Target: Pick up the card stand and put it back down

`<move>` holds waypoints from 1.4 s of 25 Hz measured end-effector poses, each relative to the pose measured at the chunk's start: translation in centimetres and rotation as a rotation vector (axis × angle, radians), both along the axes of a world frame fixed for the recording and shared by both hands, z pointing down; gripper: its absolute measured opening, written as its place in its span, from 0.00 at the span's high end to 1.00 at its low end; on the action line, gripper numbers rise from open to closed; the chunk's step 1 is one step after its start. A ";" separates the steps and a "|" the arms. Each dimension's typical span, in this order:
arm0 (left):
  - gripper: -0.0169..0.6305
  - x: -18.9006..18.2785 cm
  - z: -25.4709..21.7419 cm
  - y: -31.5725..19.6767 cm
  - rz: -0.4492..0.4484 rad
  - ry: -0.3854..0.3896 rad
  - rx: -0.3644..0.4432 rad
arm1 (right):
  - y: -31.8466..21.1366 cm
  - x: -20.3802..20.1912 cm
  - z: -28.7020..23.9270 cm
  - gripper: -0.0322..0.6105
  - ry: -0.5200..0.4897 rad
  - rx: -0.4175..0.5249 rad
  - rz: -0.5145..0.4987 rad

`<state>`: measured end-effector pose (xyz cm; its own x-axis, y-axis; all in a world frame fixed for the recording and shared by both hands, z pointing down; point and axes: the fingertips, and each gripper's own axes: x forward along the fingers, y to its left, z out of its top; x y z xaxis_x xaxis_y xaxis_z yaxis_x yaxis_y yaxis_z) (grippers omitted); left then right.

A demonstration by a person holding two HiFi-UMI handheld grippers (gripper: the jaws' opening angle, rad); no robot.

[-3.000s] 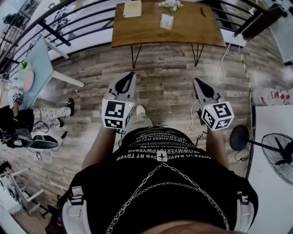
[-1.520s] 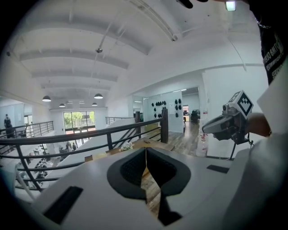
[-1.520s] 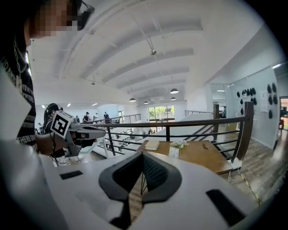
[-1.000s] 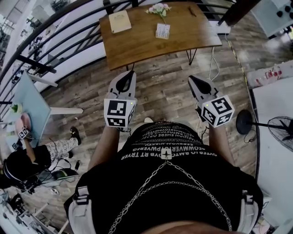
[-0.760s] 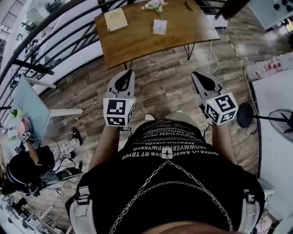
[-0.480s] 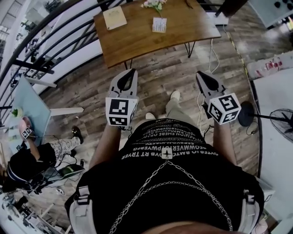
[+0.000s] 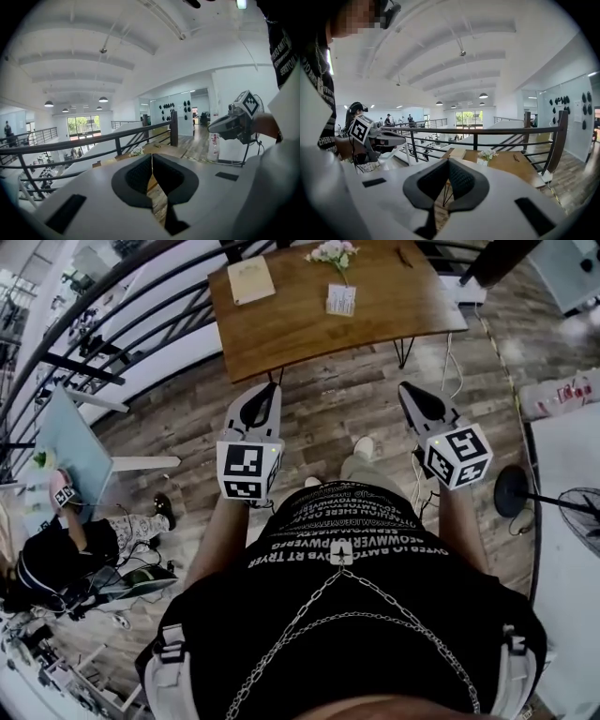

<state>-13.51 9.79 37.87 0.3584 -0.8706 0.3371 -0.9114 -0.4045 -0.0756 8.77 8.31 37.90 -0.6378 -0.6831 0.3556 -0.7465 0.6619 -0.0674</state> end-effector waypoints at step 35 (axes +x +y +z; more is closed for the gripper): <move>0.93 3.5 0.8 -8.4 -0.034 -0.017 -0.033 | -9.8 2.4 1.3 0.93 -0.032 -0.021 -0.053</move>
<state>-9.99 1.42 38.65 0.3225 -0.8704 0.3720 -0.9235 -0.3756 -0.0783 11.14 -1.45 39.17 -0.6839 -0.6411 0.3482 -0.7080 0.6984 -0.1048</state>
